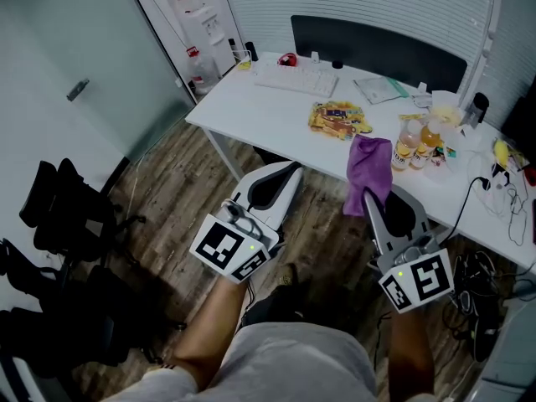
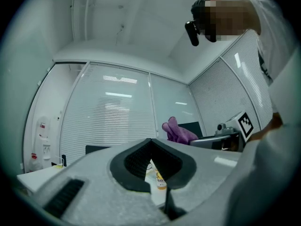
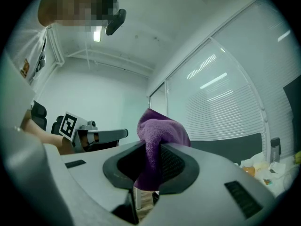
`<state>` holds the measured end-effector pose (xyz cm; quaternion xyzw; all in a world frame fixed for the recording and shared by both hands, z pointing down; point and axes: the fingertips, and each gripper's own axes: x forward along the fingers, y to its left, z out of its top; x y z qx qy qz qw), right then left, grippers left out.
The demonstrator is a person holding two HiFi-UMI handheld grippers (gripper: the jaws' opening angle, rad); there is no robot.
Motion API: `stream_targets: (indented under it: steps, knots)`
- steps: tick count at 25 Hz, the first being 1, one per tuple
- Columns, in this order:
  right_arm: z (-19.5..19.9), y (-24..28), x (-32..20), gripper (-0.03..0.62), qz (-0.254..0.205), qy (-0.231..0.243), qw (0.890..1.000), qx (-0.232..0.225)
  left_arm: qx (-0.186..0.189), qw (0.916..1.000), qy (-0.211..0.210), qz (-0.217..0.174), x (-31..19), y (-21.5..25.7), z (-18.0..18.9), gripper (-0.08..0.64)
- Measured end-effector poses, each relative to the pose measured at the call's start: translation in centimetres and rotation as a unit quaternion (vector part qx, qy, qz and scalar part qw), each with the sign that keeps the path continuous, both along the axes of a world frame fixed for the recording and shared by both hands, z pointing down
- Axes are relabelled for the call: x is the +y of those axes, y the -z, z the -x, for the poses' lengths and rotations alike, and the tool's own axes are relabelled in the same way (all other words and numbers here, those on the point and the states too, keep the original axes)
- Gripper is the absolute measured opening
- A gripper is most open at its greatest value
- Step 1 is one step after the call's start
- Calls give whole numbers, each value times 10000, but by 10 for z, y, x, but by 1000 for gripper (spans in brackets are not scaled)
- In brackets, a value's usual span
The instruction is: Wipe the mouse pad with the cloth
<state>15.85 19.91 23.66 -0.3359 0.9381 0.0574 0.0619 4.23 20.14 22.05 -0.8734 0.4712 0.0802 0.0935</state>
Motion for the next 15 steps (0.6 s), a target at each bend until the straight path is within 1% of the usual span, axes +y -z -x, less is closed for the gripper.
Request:
stream_targets:
  steps: [7, 15]
  knots:
    - [3, -5, -22, 69, -22, -13, 9999, 100, 23, 10000, 7, -11, -28, -4, 5, 15]
    - [22, -10, -69, 69, 10, -182, 9996, 215, 89, 9999, -75, 10, -78, -11, 29, 15]
